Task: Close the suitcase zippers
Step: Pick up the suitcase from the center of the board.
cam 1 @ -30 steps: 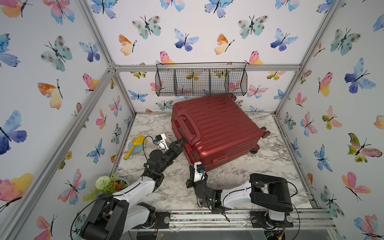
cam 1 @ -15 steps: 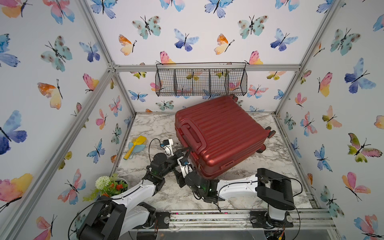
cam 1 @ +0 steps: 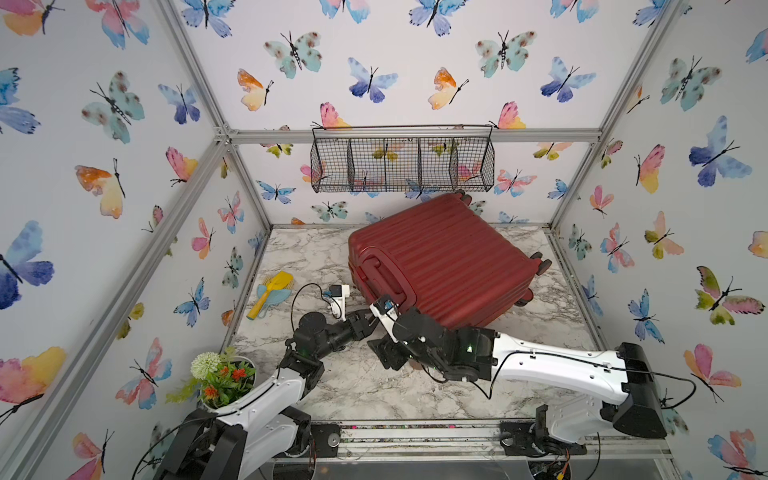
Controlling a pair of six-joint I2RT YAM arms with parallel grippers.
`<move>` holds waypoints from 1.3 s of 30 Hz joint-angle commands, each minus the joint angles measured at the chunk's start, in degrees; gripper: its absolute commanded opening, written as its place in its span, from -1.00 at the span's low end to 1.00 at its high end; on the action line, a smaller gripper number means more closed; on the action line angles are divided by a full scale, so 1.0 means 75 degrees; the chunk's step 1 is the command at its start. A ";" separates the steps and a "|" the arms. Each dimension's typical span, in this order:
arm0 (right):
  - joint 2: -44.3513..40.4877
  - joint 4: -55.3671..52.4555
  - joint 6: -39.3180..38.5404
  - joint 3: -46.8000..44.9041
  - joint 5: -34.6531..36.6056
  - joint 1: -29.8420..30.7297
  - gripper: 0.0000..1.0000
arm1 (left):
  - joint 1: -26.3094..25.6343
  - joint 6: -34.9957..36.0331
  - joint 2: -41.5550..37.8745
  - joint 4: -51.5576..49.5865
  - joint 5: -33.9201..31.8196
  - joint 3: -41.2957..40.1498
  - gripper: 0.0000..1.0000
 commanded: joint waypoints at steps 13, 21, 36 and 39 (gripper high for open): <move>0.3557 -0.2706 0.0275 0.4689 0.0436 -0.0352 0.38 | 0.0966 0.0536 -0.2904 -0.3770 -0.1798 0.0249 0.09; 0.5382 -0.4877 0.0519 0.6926 0.1464 -0.0865 0.40 | 0.1818 0.0355 -0.2599 -0.4186 -0.0841 -0.0073 0.06; 0.6527 -0.5277 0.1039 0.6595 0.2294 -0.1374 0.25 | 0.1880 0.0031 -0.2068 -0.3240 0.0195 -0.0618 0.06; 0.6632 -0.5332 0.1518 0.6387 0.3405 -0.1350 0.25 | 0.1886 -0.0036 -0.2017 -0.3079 0.0206 -0.0715 0.06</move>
